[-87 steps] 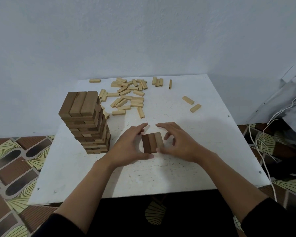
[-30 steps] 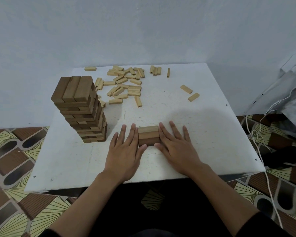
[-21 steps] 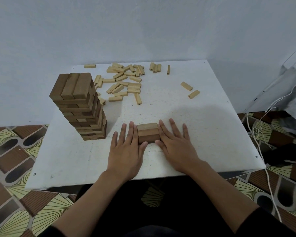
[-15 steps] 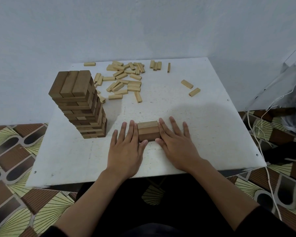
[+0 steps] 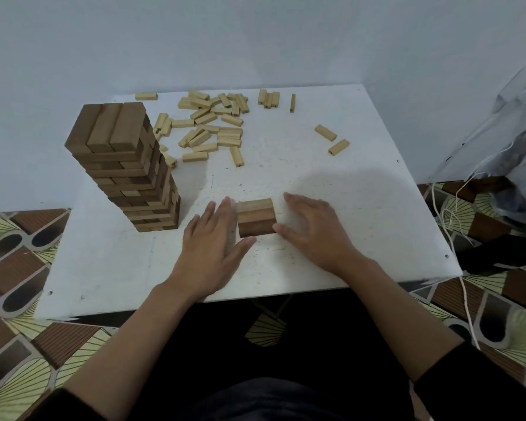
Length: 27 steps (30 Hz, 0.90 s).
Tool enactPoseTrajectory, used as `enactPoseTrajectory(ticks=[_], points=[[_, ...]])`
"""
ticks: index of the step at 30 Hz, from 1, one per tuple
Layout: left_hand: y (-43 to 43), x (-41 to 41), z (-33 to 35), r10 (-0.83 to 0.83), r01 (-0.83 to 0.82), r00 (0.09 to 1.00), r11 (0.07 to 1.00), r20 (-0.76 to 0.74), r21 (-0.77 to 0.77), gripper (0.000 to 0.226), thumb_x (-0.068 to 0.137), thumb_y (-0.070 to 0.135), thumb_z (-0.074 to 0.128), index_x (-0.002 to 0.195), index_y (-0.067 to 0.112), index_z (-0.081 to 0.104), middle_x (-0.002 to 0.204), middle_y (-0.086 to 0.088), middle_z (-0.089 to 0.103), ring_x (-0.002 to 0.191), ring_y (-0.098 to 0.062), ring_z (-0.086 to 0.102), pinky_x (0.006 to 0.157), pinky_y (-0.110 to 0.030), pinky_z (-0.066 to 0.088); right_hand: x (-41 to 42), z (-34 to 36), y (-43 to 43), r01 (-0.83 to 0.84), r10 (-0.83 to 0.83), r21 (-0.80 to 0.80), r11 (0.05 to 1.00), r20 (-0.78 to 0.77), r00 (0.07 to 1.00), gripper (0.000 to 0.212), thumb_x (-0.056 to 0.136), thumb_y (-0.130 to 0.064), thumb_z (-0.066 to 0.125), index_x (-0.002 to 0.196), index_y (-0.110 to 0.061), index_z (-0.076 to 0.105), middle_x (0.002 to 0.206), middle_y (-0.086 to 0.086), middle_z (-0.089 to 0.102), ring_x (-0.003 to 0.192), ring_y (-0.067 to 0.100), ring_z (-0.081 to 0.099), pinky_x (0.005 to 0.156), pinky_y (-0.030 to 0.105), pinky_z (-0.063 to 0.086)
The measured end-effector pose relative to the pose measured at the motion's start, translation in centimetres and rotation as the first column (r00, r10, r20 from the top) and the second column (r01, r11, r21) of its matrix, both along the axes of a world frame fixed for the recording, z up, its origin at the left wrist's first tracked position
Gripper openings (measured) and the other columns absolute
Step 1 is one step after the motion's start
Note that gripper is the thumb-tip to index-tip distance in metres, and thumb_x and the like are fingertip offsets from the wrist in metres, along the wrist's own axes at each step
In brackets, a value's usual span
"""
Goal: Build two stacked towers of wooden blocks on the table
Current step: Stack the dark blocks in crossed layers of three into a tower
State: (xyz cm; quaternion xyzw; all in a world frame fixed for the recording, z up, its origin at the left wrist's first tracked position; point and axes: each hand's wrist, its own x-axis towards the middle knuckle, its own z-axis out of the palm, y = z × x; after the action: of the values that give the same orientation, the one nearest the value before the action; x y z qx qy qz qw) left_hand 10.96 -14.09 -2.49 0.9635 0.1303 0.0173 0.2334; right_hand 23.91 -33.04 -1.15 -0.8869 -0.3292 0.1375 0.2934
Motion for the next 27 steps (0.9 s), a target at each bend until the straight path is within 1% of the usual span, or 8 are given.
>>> enactPoseTrajectory(ticks=[2,4,6,8,13,18,21,27], points=[[0.6,0.3,0.9,0.005,-0.003,0.999,0.998,0.037,-0.055,0.086,0.098,0.066,0.042,0.163,0.023,0.006,0.165,-0.001,0.026,0.154,-0.018,0.016,0.123,-0.046,0.012,0.6,1.0,0.0,0.009,-0.010,0.056,0.998,0.005,1.000,0.075,0.087,-0.053,0.070,0.152,-0.030,0.039,0.151,-0.012,0.044,0.140,0.010,0.035,0.122,0.038,0.019],[1.4,1.0,1.9,-0.017,0.020,0.999,0.997,0.038,-0.073,0.093,0.090,0.069,0.049,0.162,0.024,0.012,0.158,-0.002,0.037,0.146,-0.021,0.032,0.119,-0.050,0.026,1.3,1.7,0.3,-0.074,0.074,0.058,0.996,0.008,0.997,0.080,0.076,-0.054,0.079,0.144,-0.033,0.044,0.141,-0.018,0.047,0.128,0.007,0.045,0.116,0.046,0.030],[2.0,1.9,2.8,-0.068,0.068,0.998,0.997,0.003,-0.044,0.098,0.086,0.068,0.062,0.161,0.022,0.017,0.156,-0.002,0.037,0.142,-0.022,0.036,0.113,-0.046,0.036,2.2,2.2,0.9,-0.153,0.153,0.018,0.988,-0.001,0.988,0.084,0.069,-0.055,0.083,0.141,-0.034,0.045,0.138,-0.020,0.045,0.122,0.006,0.045,0.110,0.049,0.035],[2.4,2.9,3.4,-0.108,0.109,0.992,0.994,-0.059,0.015,0.101,0.083,0.066,0.068,0.160,0.022,0.019,0.155,-0.001,0.036,0.139,-0.021,0.037,0.106,-0.038,0.040,3.0,2.5,1.7,-0.214,0.215,-0.062,0.975,-0.002,0.977,0.090,0.066,-0.057,0.085,0.142,-0.033,0.042,0.140,-0.019,0.042,0.125,0.007,0.041,0.108,0.048,0.033],[2.8,4.0,3.2,-0.135,0.144,0.985,0.986,-0.107,0.081,0.089,0.081,0.062,0.070,0.153,0.026,0.033,0.145,0.000,0.043,0.129,-0.021,0.038,0.097,-0.039,0.042,4.0,2.2,2.7,-0.272,0.275,-0.166,0.948,-0.004,0.962,0.094,0.066,-0.061,0.083,0.145,-0.029,0.043,0.141,-0.017,0.041,0.130,0.011,0.036,0.107,0.045,0.029],[2.5,4.0,2.8,-0.128,0.132,0.990,0.987,-0.055,0.093,0.069,0.083,0.056,0.071,0.141,0.027,0.049,0.138,0.002,0.045,0.123,-0.021,0.039,0.099,-0.044,0.042,4.2,1.6,2.8,-0.266,0.276,-0.161,0.951,0.044,0.960,0.071,0.069,-0.060,0.080,0.129,-0.032,0.055,0.129,-0.020,0.046,0.119,0.010,0.039,0.103,0.046,0.033],[2.5,4.0,2.6,-0.118,0.122,0.991,0.990,-0.070,0.065,0.068,0.083,0.057,0.070,0.141,0.028,0.049,0.140,0.003,0.042,0.126,-0.021,0.037,0.103,-0.046,0.040,4.3,1.3,2.9,-0.263,0.271,-0.132,0.956,0.043,0.962,0.063,0.072,-0.057,0.079,0.126,-0.034,0.058,0.124,-0.021,0.046,0.117,0.008,0.038,0.102,0.045,0.032],[2.7,4.0,2.4,-0.114,0.117,0.991,0.992,-0.062,0.041,0.071,0.082,0.059,0.070,0.143,0.027,0.049,0.139,0.003,0.042,0.125,-0.020,0.037,0.104,-0.045,0.039,4.3,1.1,2.8,-0.265,0.271,-0.111,0.958,0.043,0.961,0.063,0.073,-0.056,0.079,0.128,-0.033,0.059,0.117,-0.021,0.045,0.113,0.007,0.039,0.102,0.044,0.031]])
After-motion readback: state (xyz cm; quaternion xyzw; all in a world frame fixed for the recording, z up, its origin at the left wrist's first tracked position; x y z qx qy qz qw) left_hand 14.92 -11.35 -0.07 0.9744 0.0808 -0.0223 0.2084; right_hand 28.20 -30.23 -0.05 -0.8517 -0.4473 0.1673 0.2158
